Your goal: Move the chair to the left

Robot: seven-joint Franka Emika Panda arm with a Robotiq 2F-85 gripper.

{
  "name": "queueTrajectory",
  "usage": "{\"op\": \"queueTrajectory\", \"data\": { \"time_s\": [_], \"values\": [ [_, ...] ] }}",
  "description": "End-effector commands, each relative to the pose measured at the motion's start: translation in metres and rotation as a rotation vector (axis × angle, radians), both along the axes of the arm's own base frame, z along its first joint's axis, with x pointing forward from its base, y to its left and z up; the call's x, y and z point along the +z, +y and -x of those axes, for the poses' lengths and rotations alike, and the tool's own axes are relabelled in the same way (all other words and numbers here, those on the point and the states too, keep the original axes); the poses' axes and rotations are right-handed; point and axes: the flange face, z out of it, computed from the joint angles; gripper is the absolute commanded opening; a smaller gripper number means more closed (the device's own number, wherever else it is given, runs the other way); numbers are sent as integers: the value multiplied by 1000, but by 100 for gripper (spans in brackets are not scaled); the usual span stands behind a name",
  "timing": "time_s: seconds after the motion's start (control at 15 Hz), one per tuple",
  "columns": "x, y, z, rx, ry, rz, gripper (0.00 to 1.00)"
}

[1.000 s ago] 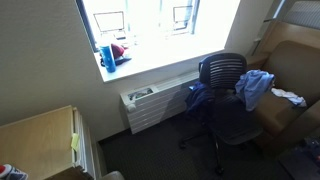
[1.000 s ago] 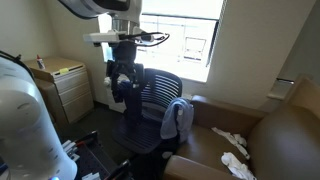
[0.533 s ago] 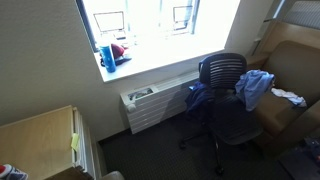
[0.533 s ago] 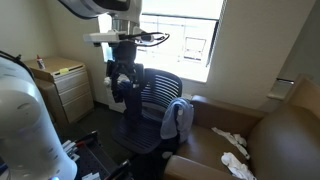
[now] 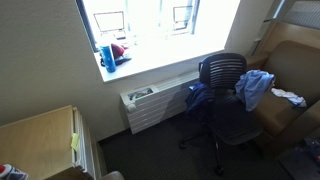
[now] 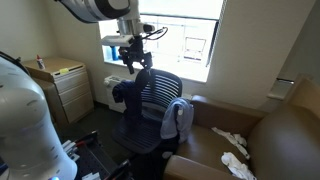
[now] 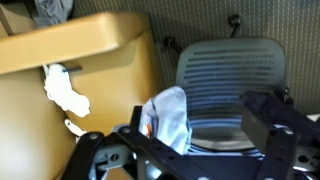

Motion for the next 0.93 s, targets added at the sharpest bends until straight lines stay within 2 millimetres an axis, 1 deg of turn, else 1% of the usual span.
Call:
{"op": "queueTrajectory", "data": {
  "time_s": [0.0,0.07,0.13,0.2,0.27,0.33,0.47,0.53,0.6,0.73,0.87],
  "values": [
    [-23,36,-60,-79,-149,-64,100],
    [-39,36,-70,-117,-140,-63,100],
    [-45,36,-77,-129,-111,-70,100],
    [-25,40,-51,-87,-141,-58,100],
    [-38,40,-59,-102,-122,-62,100],
    [-46,39,-66,-111,-107,-64,100],
    [-50,37,-74,-118,-99,-65,100],
    [-50,42,-74,-112,-90,-50,100],
    [-63,45,-81,-151,-111,-35,100],
    [-84,57,-88,-174,-222,-22,100],
    [-96,61,-102,-185,-304,-18,100]
  ]
}}
